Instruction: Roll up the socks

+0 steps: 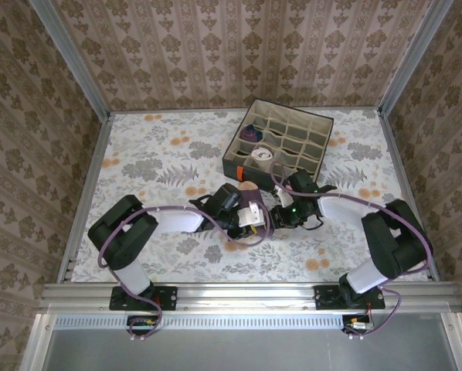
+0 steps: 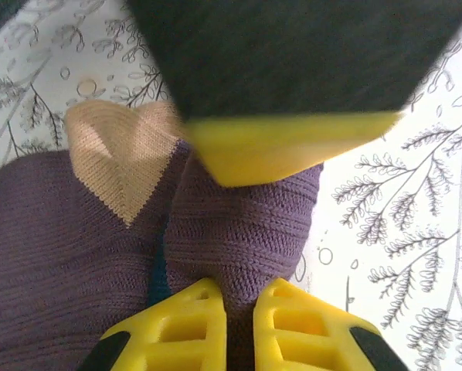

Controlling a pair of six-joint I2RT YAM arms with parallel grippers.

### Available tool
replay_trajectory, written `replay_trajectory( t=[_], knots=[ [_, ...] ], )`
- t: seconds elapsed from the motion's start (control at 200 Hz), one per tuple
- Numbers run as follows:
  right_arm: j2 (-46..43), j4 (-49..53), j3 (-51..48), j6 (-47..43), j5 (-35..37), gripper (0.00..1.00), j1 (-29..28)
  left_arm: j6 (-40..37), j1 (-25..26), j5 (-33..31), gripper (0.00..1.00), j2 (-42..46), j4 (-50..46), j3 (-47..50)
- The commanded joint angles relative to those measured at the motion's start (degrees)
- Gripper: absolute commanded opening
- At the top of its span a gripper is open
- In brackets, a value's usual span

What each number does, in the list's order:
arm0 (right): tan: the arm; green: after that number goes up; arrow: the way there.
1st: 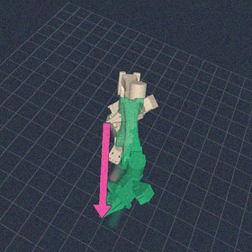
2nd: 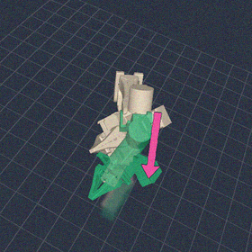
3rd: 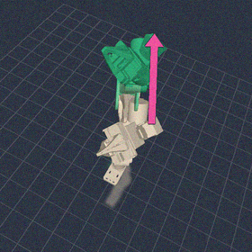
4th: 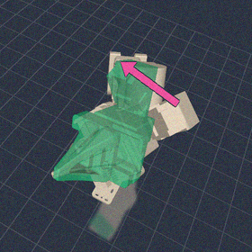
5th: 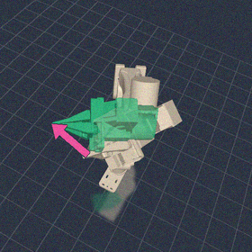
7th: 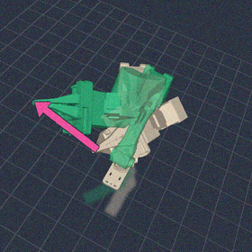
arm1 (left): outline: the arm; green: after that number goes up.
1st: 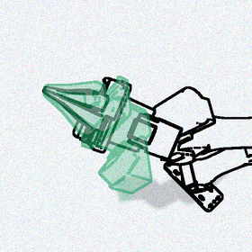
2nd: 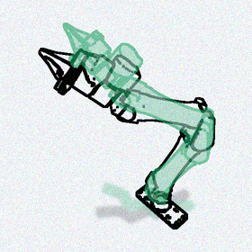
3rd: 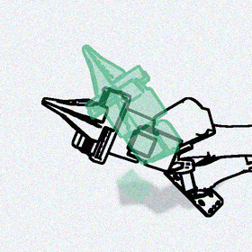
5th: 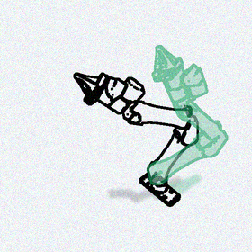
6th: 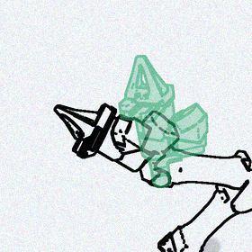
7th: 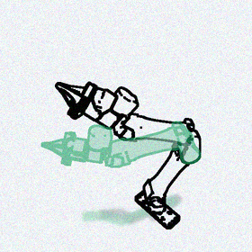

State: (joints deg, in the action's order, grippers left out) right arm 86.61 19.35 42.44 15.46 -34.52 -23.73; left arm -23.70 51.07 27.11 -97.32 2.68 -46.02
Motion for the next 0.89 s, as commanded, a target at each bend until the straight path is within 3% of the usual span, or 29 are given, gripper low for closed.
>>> replay_trajectory(
  t=[0.0, 0.185, 0.365, 0.735, 0.89],
  knots=[
    [-4.0, -3.52, -2.39, 1.33, 2.08, 0.42, 0.0, 6.91, -1.4, 7.83, 0.0, -3.24, -14.19, -0.42],
    [-8.6, -7.41, -5.77, 2.71, 3.43, 0.47, -0.51, 10.52, -3.3, 13.2, 0.0, -6.03, -21.14, -5.49],
    [-6.28, -7.95, -5.28, 2.2, 3.25, 0.48, -1.56, 13.95, -4.73, 15.87, 0.0, -9.92, -25.36, -9.09],
    [-1.13, -7.53, -4.2, 2.22, 3.03, 0.48, -4.49, 22.29, -8.34, 19.81, 0.0, -13.34, -21.8, -8.85],
    [1.78, -5.16, -2.19, 2.79, 5.15, 0.36, -4.58, 20.37, -8.26, 18.79, 0.0, -11.84, -20.18, -7.82]
  ],
)
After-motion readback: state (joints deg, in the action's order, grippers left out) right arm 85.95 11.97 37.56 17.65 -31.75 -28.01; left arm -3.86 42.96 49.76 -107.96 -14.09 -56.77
